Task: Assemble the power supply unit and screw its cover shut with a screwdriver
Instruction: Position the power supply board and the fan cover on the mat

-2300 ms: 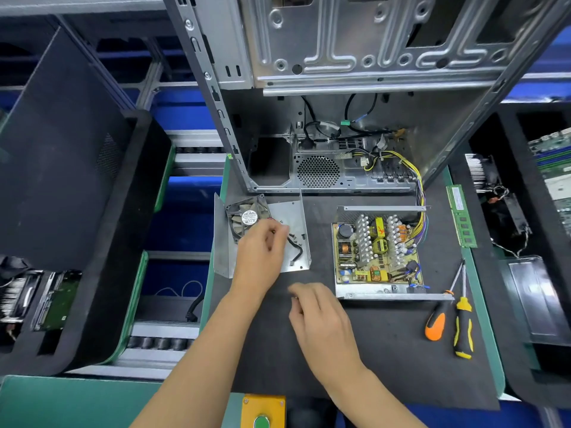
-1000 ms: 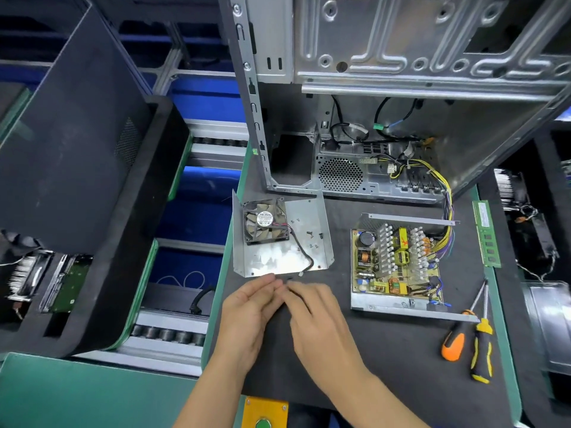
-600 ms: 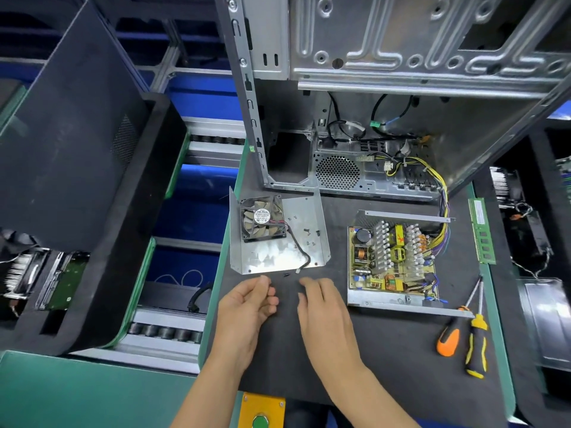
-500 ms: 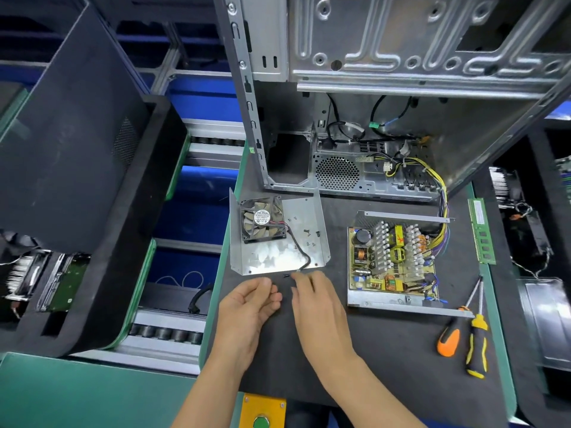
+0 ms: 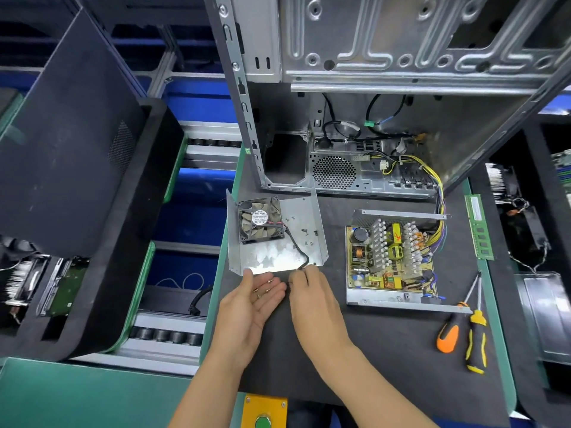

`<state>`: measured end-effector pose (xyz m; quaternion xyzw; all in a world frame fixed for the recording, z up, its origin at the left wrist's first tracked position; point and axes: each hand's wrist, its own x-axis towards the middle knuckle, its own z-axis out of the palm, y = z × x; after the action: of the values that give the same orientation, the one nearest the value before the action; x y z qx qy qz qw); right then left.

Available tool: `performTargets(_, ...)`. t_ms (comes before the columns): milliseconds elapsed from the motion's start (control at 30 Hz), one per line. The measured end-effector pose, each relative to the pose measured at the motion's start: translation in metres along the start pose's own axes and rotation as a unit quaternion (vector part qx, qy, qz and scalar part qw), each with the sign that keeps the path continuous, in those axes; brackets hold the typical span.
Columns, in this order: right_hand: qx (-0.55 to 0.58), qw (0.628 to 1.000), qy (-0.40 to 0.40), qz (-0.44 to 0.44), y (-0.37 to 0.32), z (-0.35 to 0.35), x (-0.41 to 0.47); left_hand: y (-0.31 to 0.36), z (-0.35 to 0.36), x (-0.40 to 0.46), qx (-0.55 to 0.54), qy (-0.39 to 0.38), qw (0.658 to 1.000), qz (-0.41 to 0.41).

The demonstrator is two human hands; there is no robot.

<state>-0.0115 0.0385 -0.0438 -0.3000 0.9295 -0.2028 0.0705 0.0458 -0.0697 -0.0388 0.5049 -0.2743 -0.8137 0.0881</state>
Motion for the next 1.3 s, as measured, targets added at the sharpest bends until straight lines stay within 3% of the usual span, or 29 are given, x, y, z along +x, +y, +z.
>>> performTargets(267,0.126,0.991,0.054,-0.011,0.008,-0.034,-0.022,-0.001,0.005,-0.004,-0.02,-0.052,0.997,-0.052)
performTargets(433,0.114,0.993,0.012,-0.022,0.015,-0.049,-0.021,-0.008,0.012,-0.009,-0.003,-0.094,0.993,-0.075)
performTargets(633,0.123,0.992,-0.008,-0.036,0.01,-0.044,-0.03,-0.018,0.007,-0.011,0.096,-0.058,0.993,0.035)
performTargets(767,0.103,0.993,-0.016,-0.055,0.002,-0.038,-0.019,-0.015,-0.001,-0.002,0.104,-0.011,0.993,0.062)
performTargets(967,-0.02,0.997,-0.016,-0.071,-0.04,-0.021,0.063,-0.013,-0.008,0.002,0.131,-0.015,0.988,0.076)
performTargets(1133,-0.065,0.994,-0.04,-0.074,-0.037,-0.009,0.077,-0.013,-0.011,0.005,0.111,-0.017,0.991,0.069)
performTargets(1300,-0.052,0.985,0.073,-0.145,-0.028,-0.008,0.057,-0.011,-0.009,0.005,0.123,-0.016,0.99,0.067)
